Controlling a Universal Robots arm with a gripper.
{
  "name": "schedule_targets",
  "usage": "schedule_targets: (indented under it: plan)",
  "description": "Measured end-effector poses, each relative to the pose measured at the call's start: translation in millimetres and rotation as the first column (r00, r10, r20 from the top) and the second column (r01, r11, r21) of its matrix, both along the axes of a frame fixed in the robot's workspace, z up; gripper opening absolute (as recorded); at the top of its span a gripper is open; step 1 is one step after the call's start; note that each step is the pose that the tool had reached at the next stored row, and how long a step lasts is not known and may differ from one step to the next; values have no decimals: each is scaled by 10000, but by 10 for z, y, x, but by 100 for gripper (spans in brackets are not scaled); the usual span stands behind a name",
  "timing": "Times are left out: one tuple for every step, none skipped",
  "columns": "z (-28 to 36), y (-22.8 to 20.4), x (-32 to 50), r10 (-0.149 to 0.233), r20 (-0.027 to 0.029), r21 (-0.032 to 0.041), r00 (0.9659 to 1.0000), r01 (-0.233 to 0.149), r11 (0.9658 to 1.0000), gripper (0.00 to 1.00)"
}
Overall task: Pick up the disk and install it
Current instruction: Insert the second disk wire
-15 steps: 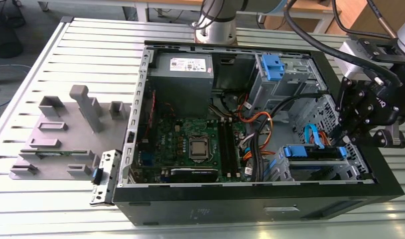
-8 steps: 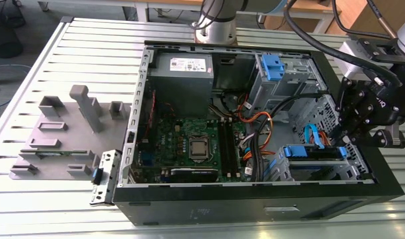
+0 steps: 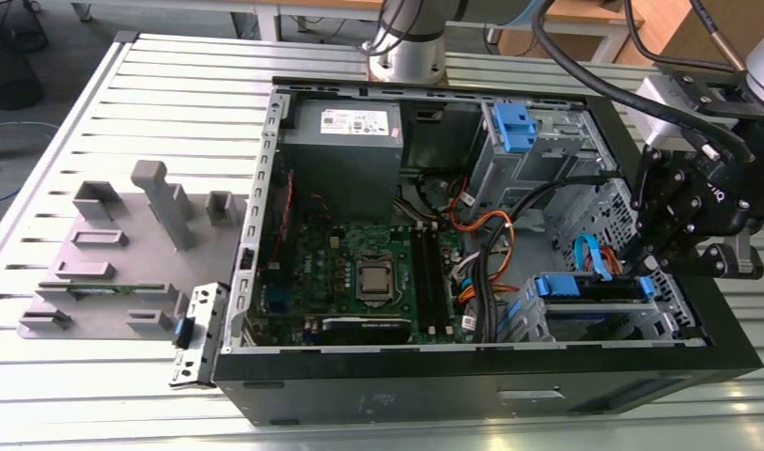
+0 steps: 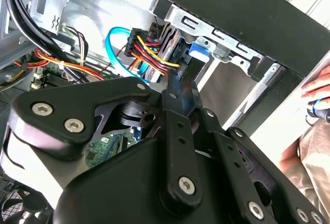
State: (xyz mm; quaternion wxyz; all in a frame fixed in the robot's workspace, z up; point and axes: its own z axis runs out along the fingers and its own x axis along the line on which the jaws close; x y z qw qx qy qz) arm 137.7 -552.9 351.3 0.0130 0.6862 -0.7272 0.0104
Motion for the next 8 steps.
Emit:
schedule_targets:
  plan:
    - [7,0,0,0,0,1,10000,0,10000,24]
    - [10,0,0,0,0,2,10000,0,10000,24]
    - [9,0,0,0,0,4,10000,0,10000,24]
    - [10,0,0,0,0,5,10000,0,10000,24]
    - [18,0,0,0,0,2,10000,0,10000,24]
    - [25,0,0,0,0,2,10000,0,10000,24]
    - [25,0,0,0,0,1,10000,0,10000,24]
    - [25,0,0,0,0,2,10000,0,10000,24]
